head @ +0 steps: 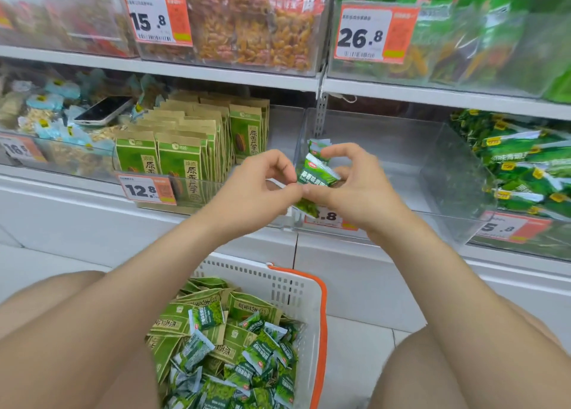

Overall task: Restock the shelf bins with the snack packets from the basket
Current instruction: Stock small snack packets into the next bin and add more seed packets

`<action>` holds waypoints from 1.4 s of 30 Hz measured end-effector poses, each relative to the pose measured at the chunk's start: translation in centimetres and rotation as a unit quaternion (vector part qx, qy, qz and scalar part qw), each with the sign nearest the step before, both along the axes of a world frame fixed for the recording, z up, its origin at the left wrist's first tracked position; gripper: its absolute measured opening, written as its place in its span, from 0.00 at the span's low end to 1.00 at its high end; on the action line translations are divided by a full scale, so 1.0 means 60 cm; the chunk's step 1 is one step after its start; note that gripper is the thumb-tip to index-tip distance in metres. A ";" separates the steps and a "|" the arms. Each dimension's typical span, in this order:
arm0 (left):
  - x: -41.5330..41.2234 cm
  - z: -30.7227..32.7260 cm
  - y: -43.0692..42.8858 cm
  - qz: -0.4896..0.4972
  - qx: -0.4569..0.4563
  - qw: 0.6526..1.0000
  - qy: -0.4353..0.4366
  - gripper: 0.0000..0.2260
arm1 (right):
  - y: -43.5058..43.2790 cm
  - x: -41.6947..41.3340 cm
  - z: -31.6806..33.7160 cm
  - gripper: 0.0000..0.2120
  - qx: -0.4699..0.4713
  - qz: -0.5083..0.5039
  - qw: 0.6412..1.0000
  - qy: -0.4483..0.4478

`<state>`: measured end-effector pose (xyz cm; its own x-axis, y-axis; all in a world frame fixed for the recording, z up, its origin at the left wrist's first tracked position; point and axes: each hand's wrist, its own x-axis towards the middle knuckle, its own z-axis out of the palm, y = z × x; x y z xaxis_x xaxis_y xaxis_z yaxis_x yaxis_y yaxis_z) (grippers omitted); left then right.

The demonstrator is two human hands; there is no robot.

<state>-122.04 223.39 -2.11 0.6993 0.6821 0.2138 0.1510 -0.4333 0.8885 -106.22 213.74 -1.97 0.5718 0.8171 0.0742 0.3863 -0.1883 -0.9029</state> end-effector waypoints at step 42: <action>0.076 -0.090 0.076 0.095 0.342 0.929 0.107 0.16 | 0.232 0.177 -0.064 0.12 -0.246 -0.162 0.944 -0.146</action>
